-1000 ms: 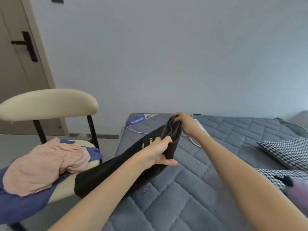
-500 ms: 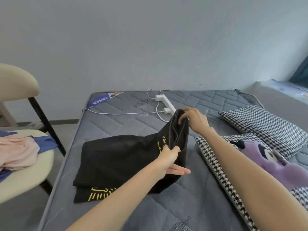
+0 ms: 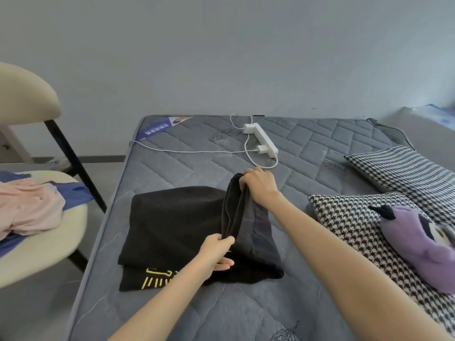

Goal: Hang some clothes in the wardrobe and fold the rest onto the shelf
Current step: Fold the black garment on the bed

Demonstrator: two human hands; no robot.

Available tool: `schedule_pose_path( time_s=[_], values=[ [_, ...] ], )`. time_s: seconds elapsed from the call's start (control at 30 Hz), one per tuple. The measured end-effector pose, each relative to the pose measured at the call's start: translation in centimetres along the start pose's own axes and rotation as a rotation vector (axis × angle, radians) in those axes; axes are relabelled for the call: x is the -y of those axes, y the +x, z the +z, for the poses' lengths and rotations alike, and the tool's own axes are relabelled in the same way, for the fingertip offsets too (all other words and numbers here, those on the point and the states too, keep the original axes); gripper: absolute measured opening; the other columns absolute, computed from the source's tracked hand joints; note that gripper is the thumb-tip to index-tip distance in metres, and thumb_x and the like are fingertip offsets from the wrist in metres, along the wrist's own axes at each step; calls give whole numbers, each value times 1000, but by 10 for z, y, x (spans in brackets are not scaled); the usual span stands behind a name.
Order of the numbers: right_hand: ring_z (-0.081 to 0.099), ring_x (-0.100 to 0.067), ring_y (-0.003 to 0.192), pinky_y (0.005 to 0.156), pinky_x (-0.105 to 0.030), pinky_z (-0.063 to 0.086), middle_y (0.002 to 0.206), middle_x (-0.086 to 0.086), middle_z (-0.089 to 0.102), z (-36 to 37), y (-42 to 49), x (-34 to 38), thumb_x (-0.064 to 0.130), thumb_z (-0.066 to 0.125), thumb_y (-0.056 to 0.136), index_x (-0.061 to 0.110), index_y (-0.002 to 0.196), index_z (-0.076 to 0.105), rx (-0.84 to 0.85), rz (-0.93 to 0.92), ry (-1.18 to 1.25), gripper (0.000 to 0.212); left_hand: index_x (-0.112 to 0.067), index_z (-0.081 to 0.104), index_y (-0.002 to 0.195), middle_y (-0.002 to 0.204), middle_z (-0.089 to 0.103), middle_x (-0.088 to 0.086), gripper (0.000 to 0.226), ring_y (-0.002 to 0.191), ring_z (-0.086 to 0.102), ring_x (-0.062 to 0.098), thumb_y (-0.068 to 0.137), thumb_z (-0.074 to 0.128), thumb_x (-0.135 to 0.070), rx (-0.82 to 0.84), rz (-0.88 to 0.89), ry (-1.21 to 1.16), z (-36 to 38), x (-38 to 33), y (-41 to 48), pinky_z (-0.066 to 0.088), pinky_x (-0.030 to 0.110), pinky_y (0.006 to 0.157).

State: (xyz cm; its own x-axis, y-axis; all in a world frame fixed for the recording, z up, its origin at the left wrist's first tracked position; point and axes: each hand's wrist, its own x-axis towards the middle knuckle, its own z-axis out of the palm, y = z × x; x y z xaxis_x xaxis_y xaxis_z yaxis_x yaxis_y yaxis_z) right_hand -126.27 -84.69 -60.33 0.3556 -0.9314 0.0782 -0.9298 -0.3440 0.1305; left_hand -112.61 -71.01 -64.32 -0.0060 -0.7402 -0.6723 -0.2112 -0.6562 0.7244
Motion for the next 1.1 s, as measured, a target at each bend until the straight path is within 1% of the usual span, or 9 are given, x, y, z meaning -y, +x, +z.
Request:
schedule_pose_path(
  time_s=[0.1, 0.2, 0.3, 0.37, 0.43, 0.6, 0.8, 0.93, 1.1],
  values=[
    [48, -28, 118, 90, -37, 39, 127, -3, 53, 27, 7, 21, 4, 47, 94, 30, 121, 58, 88, -55, 33, 39, -13, 39, 141, 105, 53, -1, 46, 70, 63, 12, 97, 46, -27, -17, -29, 82, -14, 18, 14, 53, 20, 55],
    [45, -29, 126, 100, -44, 43, 141, -6, 45, 53, 3, 35, 4, 39, 96, 34, 140, 38, 257, -81, 414, 53, -13, 40, 140, 103, 56, -1, 44, 85, 64, 15, 97, 44, -24, -50, -2, 280, -25, 36, 27, 56, 25, 73],
    [40, -25, 134, 110, -41, 34, 146, -4, 43, 71, -8, 38, 10, 42, 98, 29, 147, 30, 106, 46, 633, 53, -13, 46, 135, 117, 59, 3, 43, 103, 59, 20, 101, 34, -35, -118, 60, 310, -33, 42, 36, 50, 38, 94],
    [29, -23, 142, 118, -43, 22, 152, -3, 37, 81, -19, 37, 18, 41, 101, 25, 150, 26, 12, 165, 616, 52, -15, 43, 138, 125, 56, 3, 55, 111, 55, 21, 98, 33, -52, -106, 86, 268, -33, 41, 40, 46, 41, 99],
    [12, -24, 148, 120, -47, 8, 159, -2, 22, 93, -33, 36, 29, 34, 103, 26, 153, 18, 39, 241, 547, 52, -16, 34, 144, 135, 50, 2, 74, 119, 51, 22, 89, 40, -65, -28, 105, 294, -25, 39, 43, 45, 40, 101],
    [-11, -22, 148, 115, -52, -11, 162, 4, -5, 124, -50, 38, 49, 18, 102, 40, 152, 1, 134, 312, 422, 54, -15, 35, 142, 136, 44, 4, 74, 118, 52, 19, 84, 63, -52, -142, 202, 422, -11, 51, 52, 48, 32, 96],
    [-16, -24, 147, 116, -54, -10, 161, 5, -12, 130, -45, 37, 53, 13, 100, 41, 151, -7, 214, 305, 386, 56, -18, 38, 139, 128, 50, 0, 66, 111, 54, 14, 86, 62, -48, -215, 268, 450, -16, 54, 52, 49, 29, 91],
    [-15, -28, 147, 116, -54, -5, 161, 4, -12, 122, -55, 30, 53, 22, 100, 45, 151, 1, 198, 297, 461, 55, -20, 17, 148, 143, 34, 5, 81, 124, 47, 21, 86, 60, -51, -212, 328, 543, -18, 53, 48, 47, 36, 97],
    [22, -38, 138, 111, -48, 25, 154, -13, 25, 116, -82, 19, 52, 39, 97, 29, 152, 20, 44, 732, 730, 62, -37, 3, 150, 159, 1, -5, 72, 142, 18, 21, 95, 48, -45, -277, 705, 866, -20, 49, 38, 41, 34, 103]
  ],
)
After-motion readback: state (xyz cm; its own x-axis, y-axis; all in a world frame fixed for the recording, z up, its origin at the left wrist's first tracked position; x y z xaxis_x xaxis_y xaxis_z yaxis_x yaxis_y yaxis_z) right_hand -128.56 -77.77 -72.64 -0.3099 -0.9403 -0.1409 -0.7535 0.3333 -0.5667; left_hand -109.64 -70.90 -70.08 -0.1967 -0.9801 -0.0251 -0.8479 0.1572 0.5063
